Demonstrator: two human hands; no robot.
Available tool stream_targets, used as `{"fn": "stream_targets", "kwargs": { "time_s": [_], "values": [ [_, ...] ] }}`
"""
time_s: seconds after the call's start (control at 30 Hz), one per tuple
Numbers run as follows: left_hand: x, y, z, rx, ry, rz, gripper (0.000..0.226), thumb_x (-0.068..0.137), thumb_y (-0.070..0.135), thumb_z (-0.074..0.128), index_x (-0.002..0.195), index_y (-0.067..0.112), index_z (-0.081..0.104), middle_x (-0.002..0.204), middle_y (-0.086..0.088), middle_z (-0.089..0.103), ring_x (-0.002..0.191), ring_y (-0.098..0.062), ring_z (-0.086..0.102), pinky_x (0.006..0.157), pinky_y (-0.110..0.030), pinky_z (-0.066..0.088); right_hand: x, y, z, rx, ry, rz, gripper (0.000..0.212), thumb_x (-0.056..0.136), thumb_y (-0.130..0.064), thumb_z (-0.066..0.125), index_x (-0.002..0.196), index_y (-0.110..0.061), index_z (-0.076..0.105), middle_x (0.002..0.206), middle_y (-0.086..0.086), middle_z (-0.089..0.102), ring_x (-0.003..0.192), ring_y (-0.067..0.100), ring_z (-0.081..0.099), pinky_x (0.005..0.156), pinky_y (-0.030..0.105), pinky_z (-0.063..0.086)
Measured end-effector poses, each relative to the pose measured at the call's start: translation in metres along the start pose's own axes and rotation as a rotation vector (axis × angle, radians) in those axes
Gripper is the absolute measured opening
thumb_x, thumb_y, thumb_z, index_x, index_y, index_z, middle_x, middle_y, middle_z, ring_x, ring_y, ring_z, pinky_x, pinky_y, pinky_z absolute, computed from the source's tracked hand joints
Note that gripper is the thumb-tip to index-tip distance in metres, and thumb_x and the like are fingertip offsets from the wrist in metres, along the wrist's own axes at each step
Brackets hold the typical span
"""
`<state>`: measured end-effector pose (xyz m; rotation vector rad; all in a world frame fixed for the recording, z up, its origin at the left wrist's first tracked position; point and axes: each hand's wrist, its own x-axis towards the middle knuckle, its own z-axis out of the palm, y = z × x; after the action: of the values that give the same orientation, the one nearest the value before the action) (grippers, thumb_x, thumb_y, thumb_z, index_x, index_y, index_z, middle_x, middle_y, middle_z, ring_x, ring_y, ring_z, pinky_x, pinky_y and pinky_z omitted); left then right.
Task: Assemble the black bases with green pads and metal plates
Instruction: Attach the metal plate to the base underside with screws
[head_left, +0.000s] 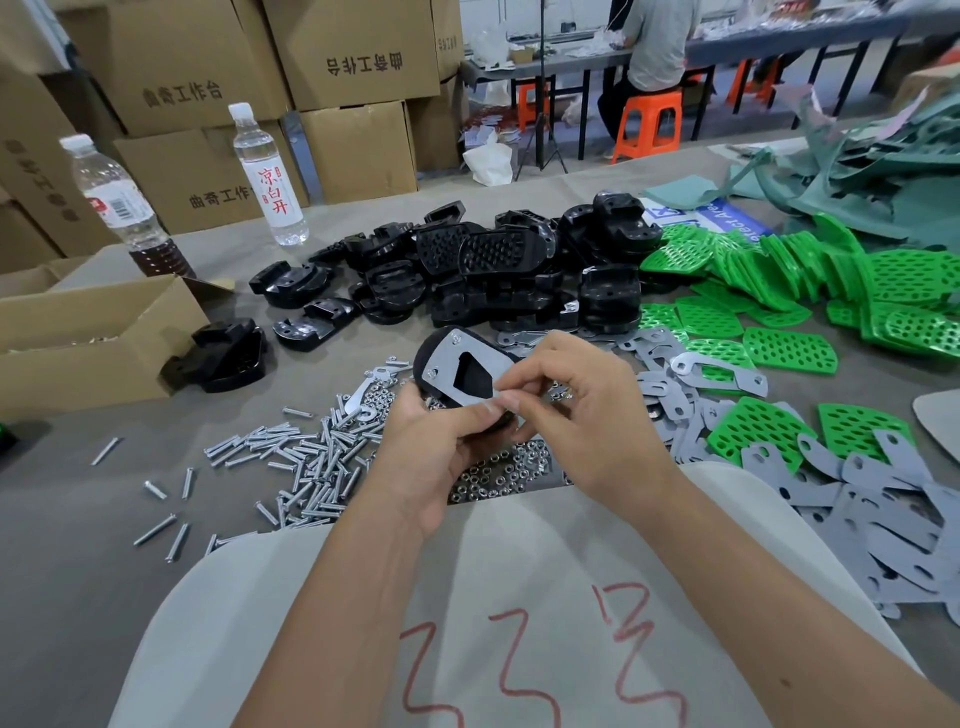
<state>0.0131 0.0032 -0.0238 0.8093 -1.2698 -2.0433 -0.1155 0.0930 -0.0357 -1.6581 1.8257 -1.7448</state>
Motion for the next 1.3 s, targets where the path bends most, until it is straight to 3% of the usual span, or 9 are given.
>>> {"fn": "stream_targets", "kwargs": {
  "time_s": [0.13, 0.33, 0.53, 0.63, 0.73, 0.87, 1.0, 1.17, 1.3],
  "values": [
    [0.001, -0.001, 0.002, 0.057, 0.037, 0.008, 0.049, 0.086, -0.015, 0.067, 0.131, -0.006, 0.051, 0.117, -0.028, 0.072, 0.107, -0.044, 0.072, 0.076, -0.046, 0.064, 0.0, -0.003, 0.003, -0.109, -0.009, -0.083, 0.012, 0.09, 0.005, 0.074, 0.089, -0.007, 0.076, 0.086, -0.001, 0.058, 0.078, 0.016, 0.062, 0.063, 0.037, 0.06],
    [0.006, -0.001, 0.0, 0.037, 0.087, 0.004, 0.052, 0.088, -0.015, 0.066, 0.135, -0.01, 0.047, 0.124, -0.032, 0.067, 0.115, -0.051, 0.066, 0.095, -0.068, 0.054, 0.0, -0.001, 0.004, -0.038, 0.09, -0.034, 0.011, 0.089, 0.005, 0.075, 0.09, -0.006, 0.076, 0.083, -0.011, 0.057, 0.076, 0.017, 0.06, 0.056, 0.041, 0.058],
    [0.006, -0.003, 0.001, 0.125, 0.113, 0.011, 0.053, 0.083, -0.012, 0.073, 0.131, -0.008, 0.052, 0.12, -0.028, 0.07, 0.112, -0.046, 0.069, 0.095, -0.064, 0.056, 0.0, 0.002, 0.004, 0.021, 0.051, 0.099, 0.012, 0.09, -0.003, 0.077, 0.085, -0.014, 0.078, 0.081, -0.012, 0.059, 0.076, 0.016, 0.06, 0.058, 0.042, 0.059],
    [0.005, -0.004, -0.001, 0.13, 0.115, 0.02, 0.052, 0.082, -0.011, 0.074, 0.13, -0.005, 0.054, 0.117, -0.024, 0.073, 0.108, -0.043, 0.071, 0.093, -0.06, 0.059, 0.0, 0.002, 0.003, 0.112, 0.034, 0.187, 0.014, 0.091, -0.003, 0.076, 0.083, -0.014, 0.076, 0.082, -0.005, 0.06, 0.071, 0.012, 0.058, 0.049, 0.031, 0.057],
    [0.006, -0.006, -0.002, 0.125, 0.127, 0.039, 0.054, 0.081, -0.009, 0.078, 0.13, -0.004, 0.054, 0.115, -0.023, 0.073, 0.106, -0.042, 0.073, 0.091, -0.058, 0.06, -0.001, 0.001, 0.003, 0.111, 0.041, 0.182, 0.015, 0.092, -0.003, 0.074, 0.083, -0.015, 0.075, 0.085, 0.004, 0.063, 0.071, 0.016, 0.059, 0.048, 0.029, 0.056],
    [0.007, -0.009, 0.0, 0.168, 0.127, 0.074, 0.061, 0.074, -0.005, 0.083, 0.127, 0.0, 0.053, 0.112, -0.023, 0.074, 0.099, -0.042, 0.075, 0.086, -0.058, 0.062, -0.001, 0.001, 0.003, 0.012, 0.037, 0.122, 0.012, 0.089, -0.006, 0.079, 0.081, -0.015, 0.078, 0.079, -0.008, 0.063, 0.071, 0.017, 0.058, 0.057, 0.036, 0.055],
    [0.007, -0.012, 0.002, 0.169, 0.129, 0.086, 0.068, 0.064, 0.004, 0.084, 0.124, 0.004, 0.051, 0.109, -0.021, 0.075, 0.096, -0.04, 0.076, 0.083, -0.053, 0.064, -0.002, -0.001, 0.004, 0.059, 0.05, 0.186, 0.011, 0.089, -0.004, 0.078, 0.082, -0.012, 0.078, 0.08, 0.001, 0.064, 0.063, 0.011, 0.058, 0.043, 0.028, 0.053],
    [0.01, -0.012, 0.0, 0.163, 0.129, 0.084, 0.07, 0.062, 0.009, 0.084, 0.125, 0.003, 0.055, 0.108, -0.017, 0.077, 0.095, -0.039, 0.076, 0.083, -0.053, 0.064, -0.001, -0.003, 0.002, 0.106, 0.038, 0.216, 0.018, 0.092, -0.003, 0.074, 0.081, -0.017, 0.074, 0.085, 0.006, 0.065, 0.057, 0.007, 0.057, 0.043, 0.022, 0.05],
    [0.011, -0.014, -0.001, 0.154, 0.14, 0.089, 0.068, 0.061, 0.009, 0.084, 0.123, 0.008, 0.056, 0.106, -0.014, 0.077, 0.093, -0.036, 0.077, 0.079, -0.047, 0.065, -0.001, -0.003, 0.002, 0.093, 0.041, 0.226, 0.013, 0.092, -0.004, 0.075, 0.083, -0.013, 0.076, 0.082, 0.006, 0.067, 0.055, 0.008, 0.058, 0.043, 0.026, 0.052]
  ]
}}
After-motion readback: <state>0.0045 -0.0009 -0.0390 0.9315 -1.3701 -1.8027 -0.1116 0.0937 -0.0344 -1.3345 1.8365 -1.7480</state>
